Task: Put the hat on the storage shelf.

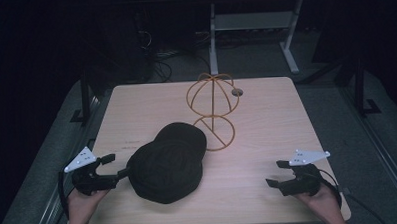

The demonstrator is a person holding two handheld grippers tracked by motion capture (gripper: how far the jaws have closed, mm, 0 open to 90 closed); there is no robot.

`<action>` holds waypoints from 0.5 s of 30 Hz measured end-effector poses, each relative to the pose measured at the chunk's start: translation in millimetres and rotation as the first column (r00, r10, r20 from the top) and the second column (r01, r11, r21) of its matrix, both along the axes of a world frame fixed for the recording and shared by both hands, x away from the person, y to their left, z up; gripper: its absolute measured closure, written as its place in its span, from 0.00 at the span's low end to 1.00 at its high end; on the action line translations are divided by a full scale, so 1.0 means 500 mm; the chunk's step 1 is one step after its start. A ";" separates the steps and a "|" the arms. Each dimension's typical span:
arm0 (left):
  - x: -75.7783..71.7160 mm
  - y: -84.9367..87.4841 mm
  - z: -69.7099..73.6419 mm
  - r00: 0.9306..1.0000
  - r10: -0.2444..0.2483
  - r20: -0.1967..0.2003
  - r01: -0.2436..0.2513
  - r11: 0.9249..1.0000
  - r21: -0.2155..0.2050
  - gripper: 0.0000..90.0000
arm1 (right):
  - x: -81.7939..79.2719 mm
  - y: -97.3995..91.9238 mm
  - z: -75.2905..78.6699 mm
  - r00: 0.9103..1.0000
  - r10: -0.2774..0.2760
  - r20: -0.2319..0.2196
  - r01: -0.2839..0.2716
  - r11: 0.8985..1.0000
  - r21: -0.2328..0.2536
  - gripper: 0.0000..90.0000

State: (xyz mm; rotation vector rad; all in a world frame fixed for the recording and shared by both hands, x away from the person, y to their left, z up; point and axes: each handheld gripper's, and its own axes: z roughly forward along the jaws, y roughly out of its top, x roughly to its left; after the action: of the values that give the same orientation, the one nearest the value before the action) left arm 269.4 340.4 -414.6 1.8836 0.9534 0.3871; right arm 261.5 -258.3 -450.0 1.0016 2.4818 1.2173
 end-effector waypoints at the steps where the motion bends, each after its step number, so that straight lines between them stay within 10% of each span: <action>1: 0.001 0.001 -0.001 1.000 -0.003 -0.001 0.003 1.000 -0.002 0.18 | 0.000 0.000 0.001 1.000 0.001 0.001 -0.001 1.000 0.003 0.22; 15: -0.003 0.005 -0.001 1.000 -0.008 -0.012 0.008 1.000 -0.030 0.18 | 0.007 0.079 0.068 0.988 0.144 0.051 -0.143 0.990 -0.018 0.20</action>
State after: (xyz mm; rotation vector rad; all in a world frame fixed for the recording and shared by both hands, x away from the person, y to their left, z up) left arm 268.0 342.9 -415.3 1.8644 0.9545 0.3547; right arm 264.9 -218.9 -416.0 0.7893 2.5558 1.2477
